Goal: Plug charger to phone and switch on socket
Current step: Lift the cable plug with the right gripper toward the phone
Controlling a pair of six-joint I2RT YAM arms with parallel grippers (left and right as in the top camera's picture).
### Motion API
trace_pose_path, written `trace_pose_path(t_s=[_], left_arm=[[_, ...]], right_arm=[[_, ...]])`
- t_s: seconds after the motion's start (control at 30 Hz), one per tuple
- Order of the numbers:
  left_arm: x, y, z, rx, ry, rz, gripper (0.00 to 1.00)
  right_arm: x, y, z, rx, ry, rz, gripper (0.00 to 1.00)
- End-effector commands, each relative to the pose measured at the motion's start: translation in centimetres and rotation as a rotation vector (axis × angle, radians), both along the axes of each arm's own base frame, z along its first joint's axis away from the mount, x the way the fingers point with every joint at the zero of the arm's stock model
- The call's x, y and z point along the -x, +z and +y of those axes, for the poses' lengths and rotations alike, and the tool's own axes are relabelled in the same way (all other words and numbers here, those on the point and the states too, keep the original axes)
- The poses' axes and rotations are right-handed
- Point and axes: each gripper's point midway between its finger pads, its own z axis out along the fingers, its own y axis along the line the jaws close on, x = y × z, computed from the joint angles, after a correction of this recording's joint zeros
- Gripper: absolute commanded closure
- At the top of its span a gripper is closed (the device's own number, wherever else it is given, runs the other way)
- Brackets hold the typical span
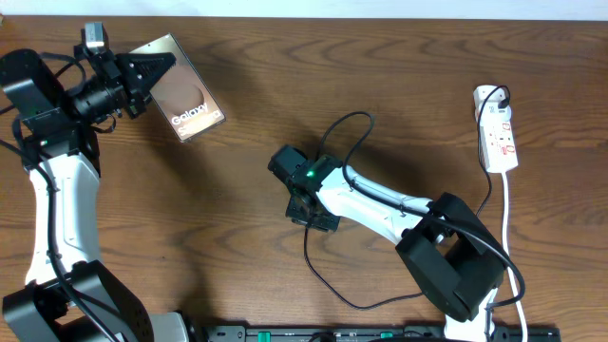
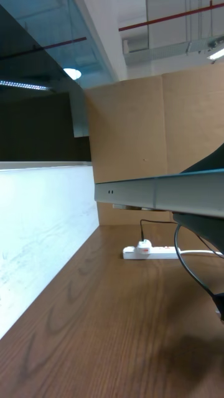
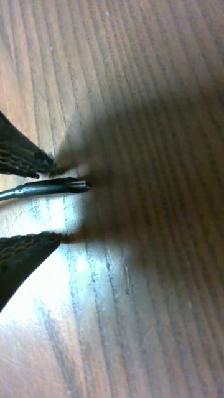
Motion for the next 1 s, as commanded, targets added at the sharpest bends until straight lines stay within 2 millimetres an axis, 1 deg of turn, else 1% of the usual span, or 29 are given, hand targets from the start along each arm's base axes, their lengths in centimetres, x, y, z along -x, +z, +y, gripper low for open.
trace_pose_path(t_s=[0.0,0.13,0.43,0.53,0.7,0.87,0.97], left_arm=[[0.21,0.57,0.10,-0.007,-0.014,-0.025,0.93],[0.21,0.57,0.12,-0.007,-0.014,-0.026,0.92],[0.21,0.57,0.10,-0.007,-0.014,-0.026,0.93],[0.21,0.57,0.12,-0.007,-0.014,-0.026,0.93],[0.21,0.57,0.12,-0.007,-0.014,-0.026,0.93],[0.21,0.57,0.12,-0.007,-0.014,-0.026,0.93],[0.21,0.57,0.12,-0.007,-0.013,-0.025,0.92]], right_arm=[[-0.51,-0.10,-0.04,0.014,-0.008,-0.013,0.76],[-0.51,-0.10,-0.04,0.014,-0.009,-0.013,0.78],[-0.50,-0.12,-0.06,0.015,-0.017,-0.012,0.78],[-0.50,-0.12,-0.08,0.016,-0.020,-0.012,0.82],[-0.34,-0.14,-0.22,0.021,-0.019,-0.005,0.99],[-0.25,-0.13,-0.32,0.025,-0.019,-0.002,0.99],[-0.33,-0.13,-0.75,0.033,-0.028,0.006,0.99]])
